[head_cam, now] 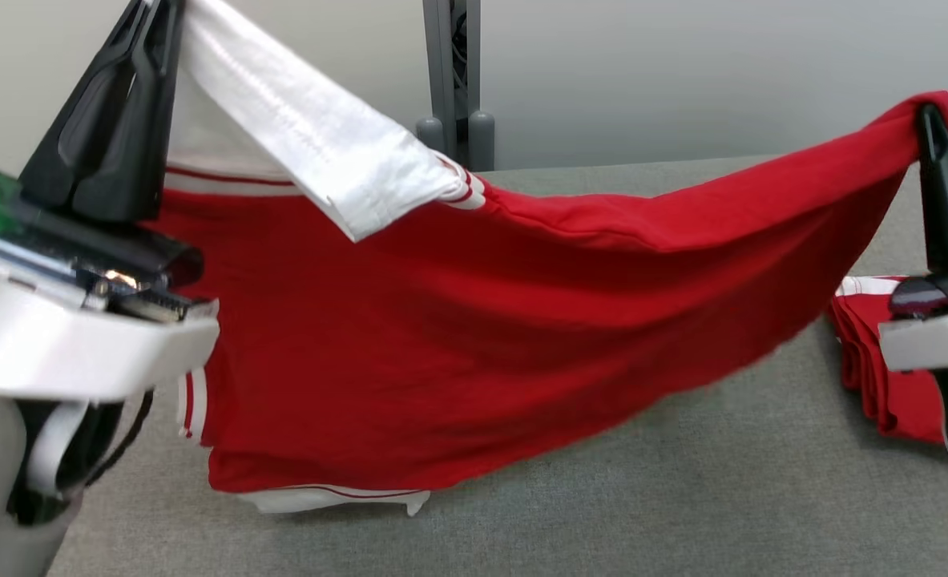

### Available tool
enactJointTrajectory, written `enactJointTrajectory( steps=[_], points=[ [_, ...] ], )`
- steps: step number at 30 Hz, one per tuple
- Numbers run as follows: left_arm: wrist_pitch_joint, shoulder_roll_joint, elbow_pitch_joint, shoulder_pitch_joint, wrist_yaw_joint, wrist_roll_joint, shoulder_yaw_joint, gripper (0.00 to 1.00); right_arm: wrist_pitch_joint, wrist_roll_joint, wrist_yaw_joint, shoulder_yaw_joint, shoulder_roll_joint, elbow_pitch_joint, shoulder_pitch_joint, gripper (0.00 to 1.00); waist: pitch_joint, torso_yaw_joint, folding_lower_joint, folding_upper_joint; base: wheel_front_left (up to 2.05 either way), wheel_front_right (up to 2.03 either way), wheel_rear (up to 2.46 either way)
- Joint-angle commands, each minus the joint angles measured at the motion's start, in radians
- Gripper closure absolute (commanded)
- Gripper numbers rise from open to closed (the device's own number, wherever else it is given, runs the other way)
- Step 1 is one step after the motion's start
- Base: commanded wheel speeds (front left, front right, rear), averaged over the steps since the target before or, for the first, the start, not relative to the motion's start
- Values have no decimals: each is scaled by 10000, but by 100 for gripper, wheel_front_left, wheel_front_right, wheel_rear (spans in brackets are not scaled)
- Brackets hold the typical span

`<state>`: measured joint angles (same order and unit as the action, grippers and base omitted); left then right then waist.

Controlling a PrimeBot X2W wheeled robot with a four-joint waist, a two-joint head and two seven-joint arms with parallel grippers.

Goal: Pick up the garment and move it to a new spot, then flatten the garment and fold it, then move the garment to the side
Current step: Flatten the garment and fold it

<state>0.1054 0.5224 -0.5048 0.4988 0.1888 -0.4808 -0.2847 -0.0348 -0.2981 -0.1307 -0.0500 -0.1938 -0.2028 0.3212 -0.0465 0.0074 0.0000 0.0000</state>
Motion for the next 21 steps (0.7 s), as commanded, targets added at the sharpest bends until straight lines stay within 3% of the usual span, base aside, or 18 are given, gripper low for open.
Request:
enactJointTrajectory(
  steps=[1,6,13,16,21],
  points=[
    [63,-46,392,428,-205,-187,-57,100,-163,-231,-1,148,-53,249,385,100,-125,-29,0,0,0,0,0],
    [58,-428,2555,2177,-1102,-811,-312,100,-596,-775,-1,825,-458,1883,2104,100,-539,-53,0,0,0,0,0],
    [-591,-1433,7246,5627,-2148,-931,-568,100,-442,-1150,-1,1904,-780,5340,5606,100,-1245,-2,0,0,0,0,0],
    [-1043,-1919,9938,7502,-2535,-708,-783,100,113,-1279,-1,2181,-520,7627,7596,100,-1583,-53,0,0,0,0,0],
    [-2207,-2104,12466,9296,-2705,-302,-840,100,1391,-1425,1,2045,172,10194,9551,100,-1835,-224,0,0,0,0,0]
  ],
)
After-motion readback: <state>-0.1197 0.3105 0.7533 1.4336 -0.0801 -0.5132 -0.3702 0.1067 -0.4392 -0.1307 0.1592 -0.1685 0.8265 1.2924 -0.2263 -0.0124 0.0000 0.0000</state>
